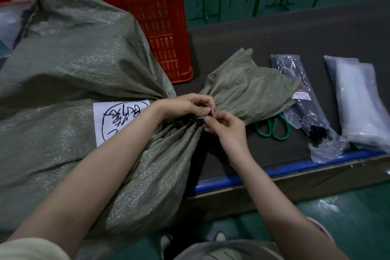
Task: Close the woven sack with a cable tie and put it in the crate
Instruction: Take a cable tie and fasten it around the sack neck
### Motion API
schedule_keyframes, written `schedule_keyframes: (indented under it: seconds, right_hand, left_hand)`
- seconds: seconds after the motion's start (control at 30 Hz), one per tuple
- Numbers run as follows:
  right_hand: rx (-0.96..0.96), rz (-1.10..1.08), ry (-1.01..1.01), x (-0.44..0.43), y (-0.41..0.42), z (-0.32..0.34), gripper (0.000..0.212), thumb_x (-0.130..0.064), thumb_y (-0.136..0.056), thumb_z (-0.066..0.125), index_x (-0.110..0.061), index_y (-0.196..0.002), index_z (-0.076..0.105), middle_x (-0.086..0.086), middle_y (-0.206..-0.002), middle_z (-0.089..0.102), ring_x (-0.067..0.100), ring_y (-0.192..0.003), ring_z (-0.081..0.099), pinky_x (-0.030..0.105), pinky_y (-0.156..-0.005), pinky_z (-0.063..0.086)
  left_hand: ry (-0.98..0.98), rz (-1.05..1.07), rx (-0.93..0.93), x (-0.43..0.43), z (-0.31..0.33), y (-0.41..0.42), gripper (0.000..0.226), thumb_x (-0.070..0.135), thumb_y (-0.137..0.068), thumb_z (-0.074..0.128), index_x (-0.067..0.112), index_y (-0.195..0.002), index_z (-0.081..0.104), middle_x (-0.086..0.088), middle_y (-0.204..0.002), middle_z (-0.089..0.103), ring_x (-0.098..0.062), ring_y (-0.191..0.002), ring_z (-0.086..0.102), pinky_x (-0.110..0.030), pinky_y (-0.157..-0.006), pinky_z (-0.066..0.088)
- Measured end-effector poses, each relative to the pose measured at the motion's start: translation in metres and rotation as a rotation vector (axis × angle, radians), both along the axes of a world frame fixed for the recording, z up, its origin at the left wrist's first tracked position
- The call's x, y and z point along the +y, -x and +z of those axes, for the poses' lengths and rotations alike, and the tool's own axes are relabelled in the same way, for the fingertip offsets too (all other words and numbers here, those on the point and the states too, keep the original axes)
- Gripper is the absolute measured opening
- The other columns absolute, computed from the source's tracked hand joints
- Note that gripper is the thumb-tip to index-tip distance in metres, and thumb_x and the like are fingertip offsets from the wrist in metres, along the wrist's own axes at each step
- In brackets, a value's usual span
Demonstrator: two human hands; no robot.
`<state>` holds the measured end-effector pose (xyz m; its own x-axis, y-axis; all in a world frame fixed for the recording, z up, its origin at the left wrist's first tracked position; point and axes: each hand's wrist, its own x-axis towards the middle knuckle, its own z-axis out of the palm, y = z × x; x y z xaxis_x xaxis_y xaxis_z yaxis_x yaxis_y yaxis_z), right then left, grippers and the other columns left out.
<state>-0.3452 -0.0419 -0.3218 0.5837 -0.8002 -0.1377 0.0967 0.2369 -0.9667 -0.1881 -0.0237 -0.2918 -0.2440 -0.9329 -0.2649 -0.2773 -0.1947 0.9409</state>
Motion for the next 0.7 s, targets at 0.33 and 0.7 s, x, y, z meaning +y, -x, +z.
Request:
schedule_keyframes:
  seconds: [0.33,0.7]
  right_hand:
    - [0.157,-0.059,0.075,-0.002,0.009,0.010,0.033,-0.018,-0.088,0.055,-0.022,-0.056,0.058,-0.010,-0.050,0.049,0.003,-0.050,0.041,0.020,-0.054,0.031]
    - [0.152,-0.036,-0.090,-0.003,0.013,0.010,0.032,-0.014,-0.085,0.058,-0.017,-0.053,0.055,-0.009,-0.042,0.043,-0.002,-0.037,0.036,0.012,-0.041,0.029]
  left_hand:
    - [0.015,0.045,-0.077,-0.004,-0.001,0.003,0.050,0.057,-0.062,0.070,0.014,-0.082,0.056,0.018,-0.071,0.069,0.006,-0.069,0.059,-0.009,-0.070,0.046]
    - [0.030,0.067,-0.390,-0.004,0.004,0.003,0.017,0.005,-0.090,0.053,0.020,-0.085,0.056,0.027,-0.074,0.063,0.012,-0.075,0.054,-0.003,-0.074,0.040]
